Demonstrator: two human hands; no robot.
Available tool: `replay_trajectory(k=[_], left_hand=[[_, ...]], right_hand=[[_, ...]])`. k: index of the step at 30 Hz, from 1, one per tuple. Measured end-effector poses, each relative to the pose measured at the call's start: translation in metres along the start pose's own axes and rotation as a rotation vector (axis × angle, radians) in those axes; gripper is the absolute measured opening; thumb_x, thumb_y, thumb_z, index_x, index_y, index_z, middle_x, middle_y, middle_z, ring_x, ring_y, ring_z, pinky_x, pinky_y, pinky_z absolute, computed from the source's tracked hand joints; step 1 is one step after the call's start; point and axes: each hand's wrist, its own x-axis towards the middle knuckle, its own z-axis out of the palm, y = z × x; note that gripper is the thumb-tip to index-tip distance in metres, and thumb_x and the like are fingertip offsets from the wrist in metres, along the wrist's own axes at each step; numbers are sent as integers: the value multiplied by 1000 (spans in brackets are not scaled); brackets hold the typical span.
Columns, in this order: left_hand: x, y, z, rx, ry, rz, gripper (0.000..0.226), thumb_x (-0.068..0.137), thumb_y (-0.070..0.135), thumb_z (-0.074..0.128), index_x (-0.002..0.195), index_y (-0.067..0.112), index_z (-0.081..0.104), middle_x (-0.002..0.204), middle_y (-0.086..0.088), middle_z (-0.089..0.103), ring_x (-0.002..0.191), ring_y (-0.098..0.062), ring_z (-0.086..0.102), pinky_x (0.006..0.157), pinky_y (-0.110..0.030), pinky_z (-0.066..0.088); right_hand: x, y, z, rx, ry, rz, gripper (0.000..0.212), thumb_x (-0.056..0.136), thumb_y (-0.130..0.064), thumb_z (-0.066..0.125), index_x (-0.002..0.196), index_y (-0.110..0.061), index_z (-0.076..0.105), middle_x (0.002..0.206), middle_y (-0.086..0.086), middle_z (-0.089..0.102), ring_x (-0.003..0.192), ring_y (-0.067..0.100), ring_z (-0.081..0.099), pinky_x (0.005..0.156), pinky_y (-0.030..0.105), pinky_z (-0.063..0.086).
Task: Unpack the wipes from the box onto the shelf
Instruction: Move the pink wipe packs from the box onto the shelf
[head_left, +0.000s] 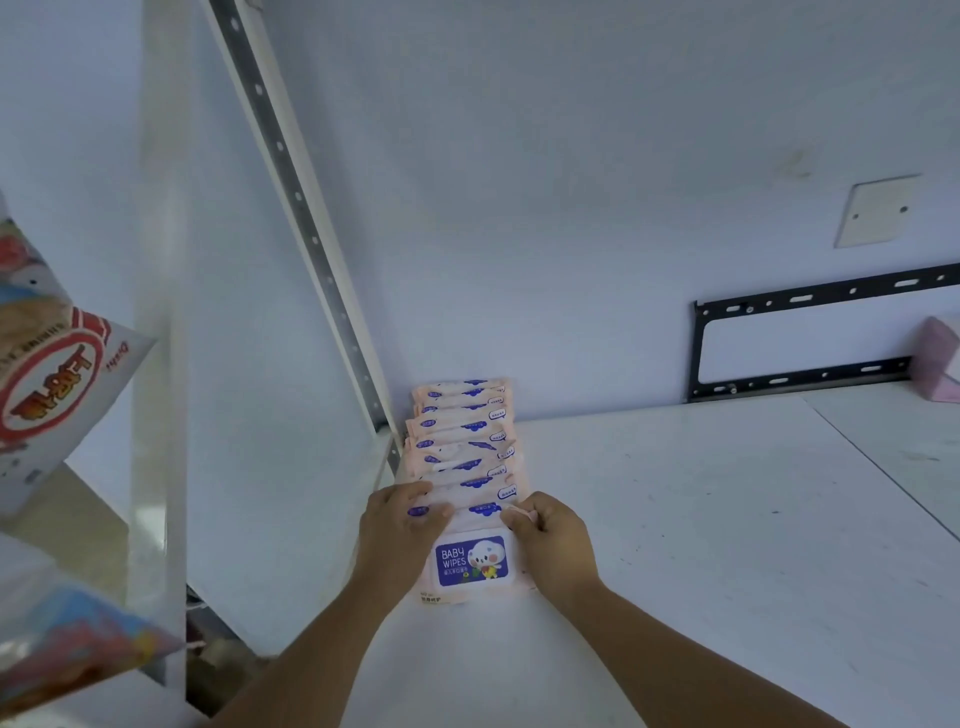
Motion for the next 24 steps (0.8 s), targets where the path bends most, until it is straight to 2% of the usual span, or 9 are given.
replay_trajectory(k=[2, 4, 7, 10, 13, 15, 19, 24], left_hand=[[-3, -5, 1, 43, -24, 57, 70, 71, 59, 82, 131, 37, 53, 128, 14, 48, 106, -10, 60, 77, -21, 55], [-10, -11, 0, 165, -109, 144, 95, 59, 69, 83, 139, 40, 41, 138, 19, 34, 124, -8, 41, 96, -25, 46], [-15, -19, -1, 317, -151, 220, 115, 53, 74, 82, 148, 40, 28, 152, 17, 23, 139, -12, 26, 109, -31, 39], [-15, -19, 0, 374, -129, 259, 114, 57, 71, 82, 149, 39, 23, 156, 14, 19, 143, -16, 24, 111, -35, 41], [-11, -17, 2, 398, -98, 258, 110, 60, 67, 84, 148, 38, 26, 156, 12, 24, 142, -16, 27, 109, -38, 45], [-7, -16, 3, 418, -72, 266, 108, 61, 66, 84, 148, 36, 27, 156, 10, 28, 141, -18, 30, 109, -39, 46], [7, -13, 5, 504, -30, 274, 106, 61, 69, 82, 146, 34, 28, 154, 6, 34, 140, -21, 33, 109, -41, 45], [10, -11, 6, 594, -12, 266, 106, 62, 76, 76, 146, 35, 27, 156, 4, 34, 143, -26, 33, 113, -46, 44]], right_hand=[[1, 0, -3, -21, -32, 6, 12, 96, -37, 65, 97, -25, 63, 102, -7, 74, 85, 8, 73, 66, 16, 57], [0, 0, -8, -82, -69, -4, 16, 94, -43, 66, 99, -29, 61, 103, -10, 74, 86, 5, 71, 65, 13, 54], [-5, 0, -19, -148, -191, -13, 36, 82, -46, 78, 108, -31, 58, 107, -14, 72, 91, 2, 70, 65, 12, 52], [-7, 1, -24, -326, -271, -46, 54, 75, -38, 85, 114, -31, 50, 113, -16, 65, 97, 0, 63, 71, 12, 49], [-3, 3, -20, -396, -227, -53, 53, 77, -35, 83, 115, -28, 48, 121, -10, 65, 99, 7, 62, 72, 15, 46], [2, 3, -13, -410, -196, -42, 52, 78, -37, 83, 114, -29, 46, 124, -9, 65, 100, 9, 62, 74, 17, 47], [15, 5, -2, -431, -125, -6, 58, 73, -45, 84, 115, -29, 48, 123, -8, 66, 104, 13, 64, 88, 32, 57], [22, 8, 2, -504, -88, 15, 61, 71, -55, 80, 114, -27, 46, 120, -4, 65, 103, 17, 63, 89, 40, 59]])
